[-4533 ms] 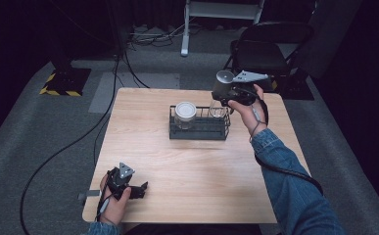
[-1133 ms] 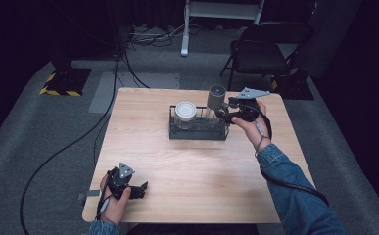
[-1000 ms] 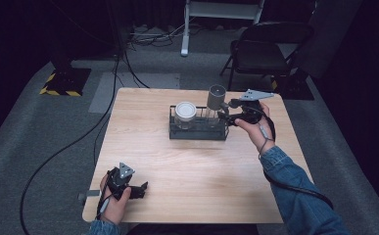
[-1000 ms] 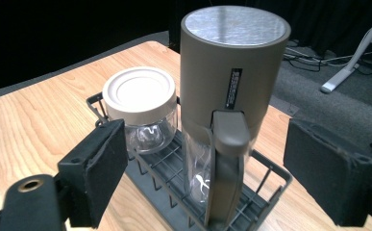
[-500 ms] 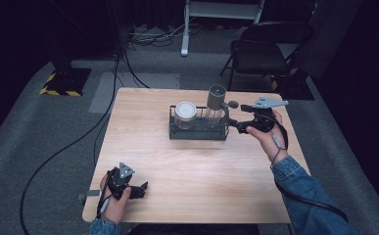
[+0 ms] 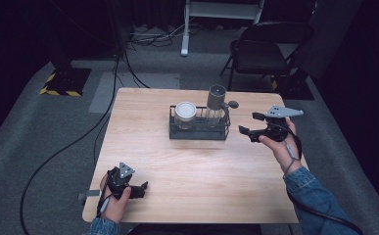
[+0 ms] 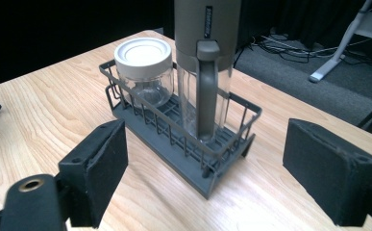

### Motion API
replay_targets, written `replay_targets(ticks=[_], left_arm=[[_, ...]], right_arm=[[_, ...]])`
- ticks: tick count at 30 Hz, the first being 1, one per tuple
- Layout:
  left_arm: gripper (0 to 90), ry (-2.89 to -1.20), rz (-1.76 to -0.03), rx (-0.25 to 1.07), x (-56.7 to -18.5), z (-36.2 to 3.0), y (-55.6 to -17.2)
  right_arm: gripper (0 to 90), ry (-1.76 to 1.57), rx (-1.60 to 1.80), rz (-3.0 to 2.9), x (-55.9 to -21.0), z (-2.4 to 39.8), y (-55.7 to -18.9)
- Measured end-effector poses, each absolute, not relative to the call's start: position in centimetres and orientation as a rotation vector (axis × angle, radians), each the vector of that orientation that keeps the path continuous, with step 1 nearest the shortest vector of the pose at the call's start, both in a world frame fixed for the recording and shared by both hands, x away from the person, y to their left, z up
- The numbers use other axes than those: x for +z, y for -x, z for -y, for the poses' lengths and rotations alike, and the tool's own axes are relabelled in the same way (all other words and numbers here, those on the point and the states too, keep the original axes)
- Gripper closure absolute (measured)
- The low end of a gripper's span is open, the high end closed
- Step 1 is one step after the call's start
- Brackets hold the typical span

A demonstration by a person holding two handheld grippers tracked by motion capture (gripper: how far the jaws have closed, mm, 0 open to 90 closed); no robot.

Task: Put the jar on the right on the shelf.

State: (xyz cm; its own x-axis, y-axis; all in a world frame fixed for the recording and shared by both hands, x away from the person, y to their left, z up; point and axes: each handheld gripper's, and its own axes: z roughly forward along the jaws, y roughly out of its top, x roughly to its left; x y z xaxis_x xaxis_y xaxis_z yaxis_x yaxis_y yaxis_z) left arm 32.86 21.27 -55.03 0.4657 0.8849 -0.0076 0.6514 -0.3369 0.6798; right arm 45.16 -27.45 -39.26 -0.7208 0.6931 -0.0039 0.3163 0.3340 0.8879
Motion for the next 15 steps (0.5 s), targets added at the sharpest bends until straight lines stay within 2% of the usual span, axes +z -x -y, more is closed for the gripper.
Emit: replay_targets(ticks=[15], left_arm=[[0.1,-2.098,-1.273,0.489,-55.0,-21.3,-32.9]], right_arm=[[15.9,-0.935,1.316,-2.22,-40.2,30.7,-42.5]])
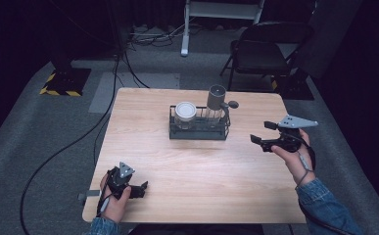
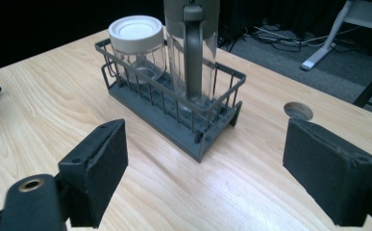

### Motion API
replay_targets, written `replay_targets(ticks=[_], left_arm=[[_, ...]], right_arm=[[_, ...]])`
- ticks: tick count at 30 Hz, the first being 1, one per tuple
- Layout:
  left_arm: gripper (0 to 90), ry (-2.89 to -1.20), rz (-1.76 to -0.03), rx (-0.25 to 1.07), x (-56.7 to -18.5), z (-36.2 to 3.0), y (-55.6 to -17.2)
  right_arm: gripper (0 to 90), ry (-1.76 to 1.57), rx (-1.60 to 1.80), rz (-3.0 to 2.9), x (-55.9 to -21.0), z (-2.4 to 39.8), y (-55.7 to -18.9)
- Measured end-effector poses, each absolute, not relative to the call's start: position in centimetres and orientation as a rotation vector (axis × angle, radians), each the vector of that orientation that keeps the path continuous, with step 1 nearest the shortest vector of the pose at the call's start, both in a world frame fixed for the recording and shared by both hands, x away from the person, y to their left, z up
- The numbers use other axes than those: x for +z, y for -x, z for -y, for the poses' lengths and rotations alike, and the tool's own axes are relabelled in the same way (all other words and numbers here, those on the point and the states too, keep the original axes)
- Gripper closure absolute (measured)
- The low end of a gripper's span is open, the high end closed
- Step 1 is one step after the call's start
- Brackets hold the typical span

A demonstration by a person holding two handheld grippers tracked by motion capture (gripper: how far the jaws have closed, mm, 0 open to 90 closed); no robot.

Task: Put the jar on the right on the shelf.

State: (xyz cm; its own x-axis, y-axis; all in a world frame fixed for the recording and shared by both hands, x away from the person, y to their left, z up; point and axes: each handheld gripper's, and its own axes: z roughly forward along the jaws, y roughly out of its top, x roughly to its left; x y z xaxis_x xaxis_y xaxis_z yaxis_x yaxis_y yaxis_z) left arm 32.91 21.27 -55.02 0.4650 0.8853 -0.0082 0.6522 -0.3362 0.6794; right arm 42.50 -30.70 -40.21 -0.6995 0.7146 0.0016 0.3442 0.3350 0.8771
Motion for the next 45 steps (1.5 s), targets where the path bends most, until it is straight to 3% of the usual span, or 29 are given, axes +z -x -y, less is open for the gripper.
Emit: replay_targets(ticks=[45], left_arm=[[0.1,-2.098,-1.273,0.489,-55.0,-21.3,-32.9]], right_arm=[[16.0,-1.171,1.18,-2.269,-50.7,37.2,-36.9]])
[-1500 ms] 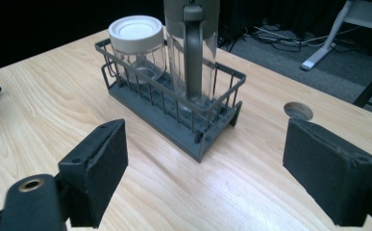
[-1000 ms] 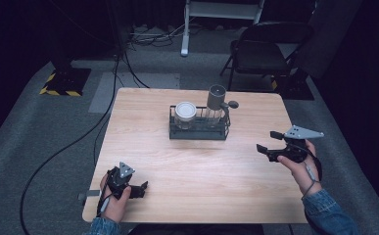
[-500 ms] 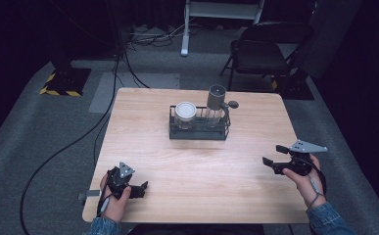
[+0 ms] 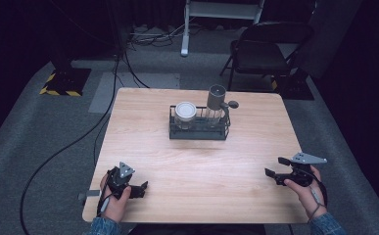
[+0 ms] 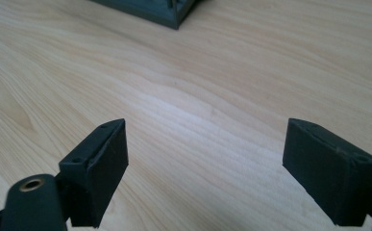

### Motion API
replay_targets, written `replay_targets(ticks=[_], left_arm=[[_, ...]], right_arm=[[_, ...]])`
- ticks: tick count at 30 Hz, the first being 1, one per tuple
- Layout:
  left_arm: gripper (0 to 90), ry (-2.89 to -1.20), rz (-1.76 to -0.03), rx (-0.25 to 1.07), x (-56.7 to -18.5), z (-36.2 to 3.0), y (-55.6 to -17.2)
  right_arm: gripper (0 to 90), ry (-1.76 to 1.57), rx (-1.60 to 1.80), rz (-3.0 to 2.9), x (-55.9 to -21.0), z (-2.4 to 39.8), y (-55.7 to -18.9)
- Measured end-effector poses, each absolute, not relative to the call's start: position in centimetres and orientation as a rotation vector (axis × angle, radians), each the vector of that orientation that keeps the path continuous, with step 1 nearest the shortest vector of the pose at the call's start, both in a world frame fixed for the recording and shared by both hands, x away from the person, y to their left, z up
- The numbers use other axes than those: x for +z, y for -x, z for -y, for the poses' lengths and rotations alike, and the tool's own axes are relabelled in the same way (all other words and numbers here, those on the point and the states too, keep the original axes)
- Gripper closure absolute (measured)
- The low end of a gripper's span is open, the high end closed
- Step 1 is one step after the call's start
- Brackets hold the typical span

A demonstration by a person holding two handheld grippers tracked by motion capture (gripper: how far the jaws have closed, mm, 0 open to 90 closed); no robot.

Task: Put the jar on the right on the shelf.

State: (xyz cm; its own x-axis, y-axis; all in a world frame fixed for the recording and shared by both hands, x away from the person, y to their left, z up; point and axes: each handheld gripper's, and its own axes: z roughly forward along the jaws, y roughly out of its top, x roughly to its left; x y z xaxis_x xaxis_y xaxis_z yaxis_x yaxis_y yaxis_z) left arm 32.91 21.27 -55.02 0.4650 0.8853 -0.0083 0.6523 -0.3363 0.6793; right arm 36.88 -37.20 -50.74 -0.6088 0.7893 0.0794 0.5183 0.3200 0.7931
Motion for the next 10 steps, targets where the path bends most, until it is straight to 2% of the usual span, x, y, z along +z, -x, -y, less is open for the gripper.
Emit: replay_targets(ticks=[10], left_arm=[[0.1,-2.099,-1.273,0.489,-55.0,-21.3,-32.9]], right_arm=[[16.0,-1.187,1.026,-2.309,-53.7,37.6,-36.1]])
